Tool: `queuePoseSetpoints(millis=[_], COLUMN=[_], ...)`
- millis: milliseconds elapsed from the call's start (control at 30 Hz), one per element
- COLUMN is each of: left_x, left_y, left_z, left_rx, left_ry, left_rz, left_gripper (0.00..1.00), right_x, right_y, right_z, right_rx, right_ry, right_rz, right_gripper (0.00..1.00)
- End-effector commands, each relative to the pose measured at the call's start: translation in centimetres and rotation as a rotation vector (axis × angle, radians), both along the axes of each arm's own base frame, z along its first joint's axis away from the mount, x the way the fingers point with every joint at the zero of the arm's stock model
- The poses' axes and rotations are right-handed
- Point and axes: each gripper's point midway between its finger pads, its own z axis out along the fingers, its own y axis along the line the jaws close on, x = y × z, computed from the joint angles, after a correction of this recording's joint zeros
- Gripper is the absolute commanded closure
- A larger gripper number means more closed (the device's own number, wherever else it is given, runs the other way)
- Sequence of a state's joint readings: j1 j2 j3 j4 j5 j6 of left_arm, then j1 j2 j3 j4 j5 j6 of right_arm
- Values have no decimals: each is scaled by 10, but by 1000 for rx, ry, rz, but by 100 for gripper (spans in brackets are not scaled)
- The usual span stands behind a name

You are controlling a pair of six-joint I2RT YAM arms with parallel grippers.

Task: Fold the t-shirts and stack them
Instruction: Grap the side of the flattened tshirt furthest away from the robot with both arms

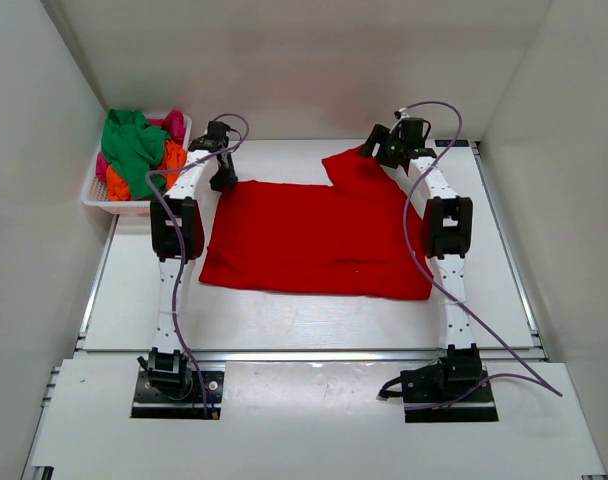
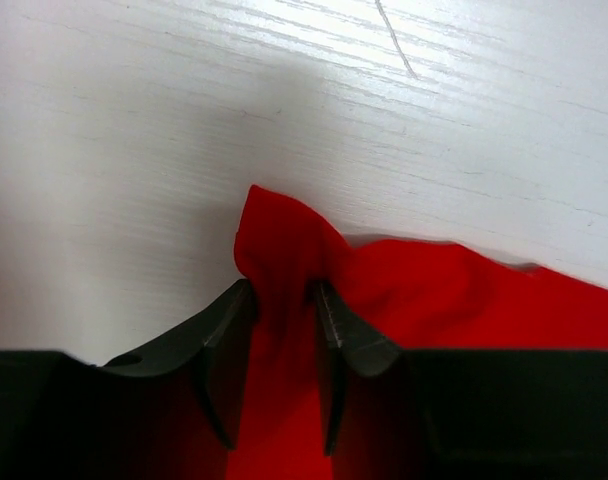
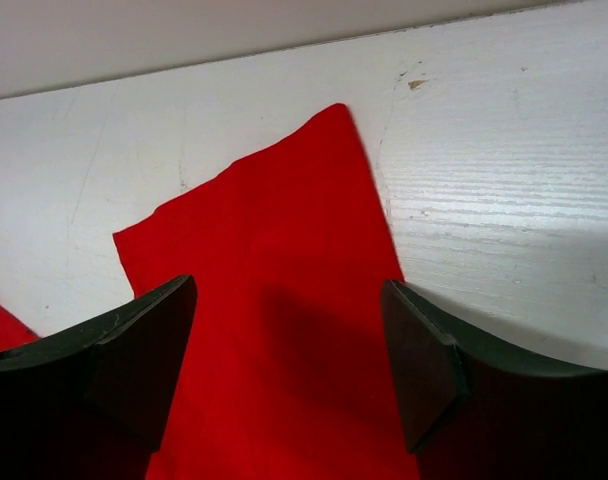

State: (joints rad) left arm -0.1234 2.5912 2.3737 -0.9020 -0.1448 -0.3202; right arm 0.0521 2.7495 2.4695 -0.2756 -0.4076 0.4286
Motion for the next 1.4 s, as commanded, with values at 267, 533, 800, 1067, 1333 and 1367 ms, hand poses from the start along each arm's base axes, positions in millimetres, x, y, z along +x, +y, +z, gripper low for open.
queuePoseSetpoints(millis=[267, 533, 800, 1067, 1333, 1367], left_x=[-12, -27, -39, -41, -47, -51], left_y=[-5, -21, -26, -20, -19, -21], left_z=[21, 20, 21, 24, 28, 28], left_rx=[-50, -37, -82, -75, -85, -94], left_ry=[-34, 17, -14, -11, -21, -14], left_rz=[-22, -87, -94, -82, -76, -81], left_gripper=[90, 100, 100, 100, 100, 100], right_x=[17, 15, 24, -1, -14, -16], right_y=[-4, -5, -28, -3, -2, -1], right_z=[54, 56, 44, 17, 0, 0], right_rx=[-180, -216, -190, -109, -54, -44], right_ry=[-175, -174, -155, -34, 56, 70], right_rz=[-65, -74, -104, 15, 23, 26], right_gripper=[22, 18, 17, 28, 27, 27])
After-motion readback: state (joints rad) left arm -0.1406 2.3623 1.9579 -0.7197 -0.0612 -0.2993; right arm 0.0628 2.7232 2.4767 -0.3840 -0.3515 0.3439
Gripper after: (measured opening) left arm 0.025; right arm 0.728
